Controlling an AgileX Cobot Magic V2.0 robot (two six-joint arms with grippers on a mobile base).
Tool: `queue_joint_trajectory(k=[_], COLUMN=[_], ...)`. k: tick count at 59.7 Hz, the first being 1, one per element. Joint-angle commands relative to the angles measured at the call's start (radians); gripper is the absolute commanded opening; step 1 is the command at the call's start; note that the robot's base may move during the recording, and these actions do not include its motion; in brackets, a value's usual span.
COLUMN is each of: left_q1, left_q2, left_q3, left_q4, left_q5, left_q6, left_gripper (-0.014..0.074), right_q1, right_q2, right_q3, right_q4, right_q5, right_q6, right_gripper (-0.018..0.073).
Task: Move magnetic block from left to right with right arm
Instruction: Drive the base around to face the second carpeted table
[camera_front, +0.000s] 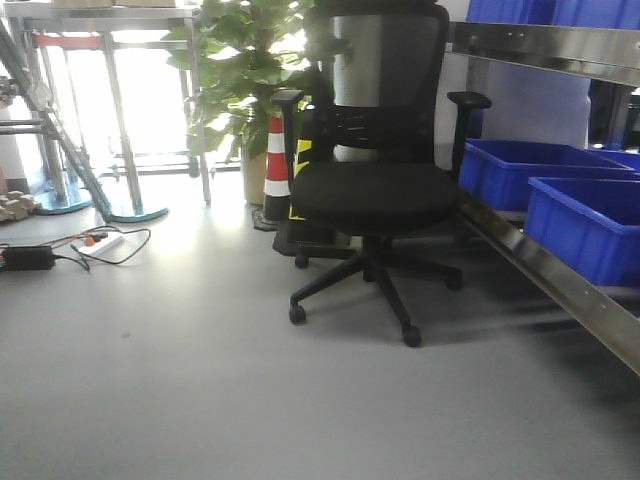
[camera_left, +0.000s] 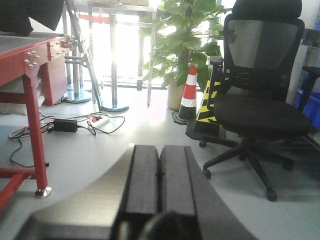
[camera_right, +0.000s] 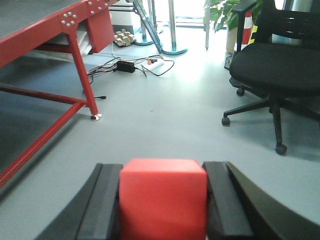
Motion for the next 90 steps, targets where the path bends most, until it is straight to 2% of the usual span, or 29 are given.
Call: queue_joint_trajectory(k=[1,90], left_q1=[0.001,0.001], left_q2=[-0.014,-0.014], left_q3=[0.009,0.009], left_q4=[0.0,0.0], left_q5=[-0.09,-0.09], left_q6=[-0.007,-0.007], left_gripper=[-0.0116,-0.0116], right_q1=[0.0,0.0], right_q2=[0.005,0.005], right_q3=[-0.027,-0.027], right_q4=[-0.016,-0.016], right_q5=[-0.09,-0.09], right_q6=[-0.01,-0.01], right_gripper=[0.0132,0.0132])
